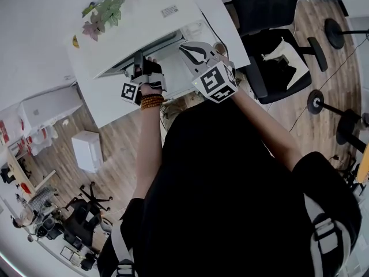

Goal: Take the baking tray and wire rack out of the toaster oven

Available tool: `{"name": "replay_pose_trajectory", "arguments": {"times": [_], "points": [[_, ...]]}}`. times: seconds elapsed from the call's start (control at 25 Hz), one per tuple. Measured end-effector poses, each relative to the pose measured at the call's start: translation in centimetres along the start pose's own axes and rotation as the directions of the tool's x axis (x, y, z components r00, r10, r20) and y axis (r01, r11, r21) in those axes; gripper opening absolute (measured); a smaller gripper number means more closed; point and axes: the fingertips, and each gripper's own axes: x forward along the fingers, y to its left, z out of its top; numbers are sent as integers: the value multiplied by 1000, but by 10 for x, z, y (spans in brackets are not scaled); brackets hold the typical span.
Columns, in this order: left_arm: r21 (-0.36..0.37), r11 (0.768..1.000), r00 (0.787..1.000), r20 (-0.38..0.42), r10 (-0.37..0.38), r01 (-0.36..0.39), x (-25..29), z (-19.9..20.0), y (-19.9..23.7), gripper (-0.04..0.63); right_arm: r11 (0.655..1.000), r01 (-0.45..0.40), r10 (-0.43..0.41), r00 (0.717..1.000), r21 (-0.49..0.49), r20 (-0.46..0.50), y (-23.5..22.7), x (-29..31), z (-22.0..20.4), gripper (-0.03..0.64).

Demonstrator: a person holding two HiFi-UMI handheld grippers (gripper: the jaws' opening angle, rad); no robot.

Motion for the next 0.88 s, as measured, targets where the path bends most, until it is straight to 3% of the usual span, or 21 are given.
{"name": "replay_pose_trajectory", "arguments": {"times": [0.24, 0.32, 0.88], "points": [[14, 1000, 1000, 30, 5, -6, 3, 21, -3, 118, 1000, -9, 9, 1000, -14, -3, 11, 3, 3, 32], [1, 1000, 999, 31, 21, -21, 2, 26, -1, 86, 999, -28, 28, 1000, -20, -4, 21, 6, 4, 32], [-1, 999, 999, -12, 45, -45, 4, 22, 2, 83, 991, -131, 132, 991, -28, 2, 90, 23, 15, 32]]}}
